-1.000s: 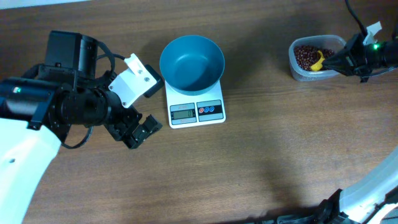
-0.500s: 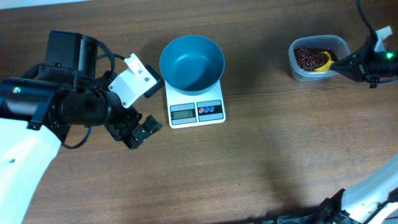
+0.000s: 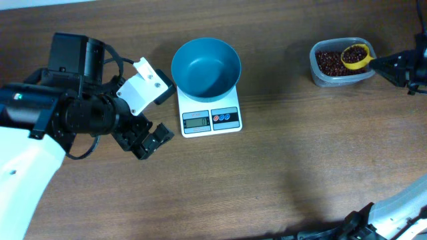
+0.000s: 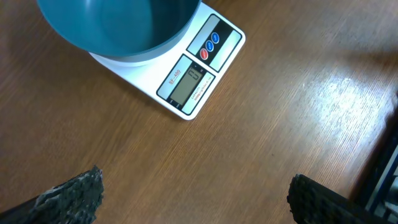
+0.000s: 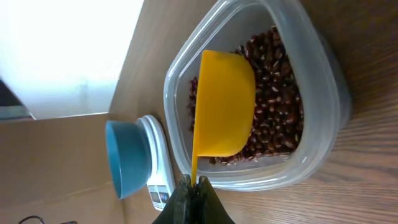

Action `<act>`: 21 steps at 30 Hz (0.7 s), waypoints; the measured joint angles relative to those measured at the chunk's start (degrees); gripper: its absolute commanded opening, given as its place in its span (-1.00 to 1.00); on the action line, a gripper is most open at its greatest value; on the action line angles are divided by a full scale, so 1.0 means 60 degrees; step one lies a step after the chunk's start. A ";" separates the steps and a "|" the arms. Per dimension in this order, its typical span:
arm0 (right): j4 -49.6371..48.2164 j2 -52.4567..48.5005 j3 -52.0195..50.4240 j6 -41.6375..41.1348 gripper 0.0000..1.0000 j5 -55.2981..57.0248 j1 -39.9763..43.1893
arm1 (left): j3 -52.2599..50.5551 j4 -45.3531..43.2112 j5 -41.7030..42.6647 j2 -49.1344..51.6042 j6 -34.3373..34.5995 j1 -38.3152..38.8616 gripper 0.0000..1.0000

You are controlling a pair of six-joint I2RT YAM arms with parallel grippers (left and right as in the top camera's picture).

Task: Scoop item into bowl and weigh 50g on scale
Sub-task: 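Scoop red beans and lift the filled scoop out of the tub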

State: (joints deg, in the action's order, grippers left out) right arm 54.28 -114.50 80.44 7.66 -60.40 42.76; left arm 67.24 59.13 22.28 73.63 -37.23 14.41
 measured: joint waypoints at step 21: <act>0.0856 0.0000 0.0000 0.0794 -0.92 -0.2208 0.0004 | 0.0000 0.0000 0.0000 0.0000 0.0000 0.0000 0.97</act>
State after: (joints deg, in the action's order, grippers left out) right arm 59.42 -114.50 80.44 12.43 -73.65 42.78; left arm 67.24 59.13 22.28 73.63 -37.23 14.41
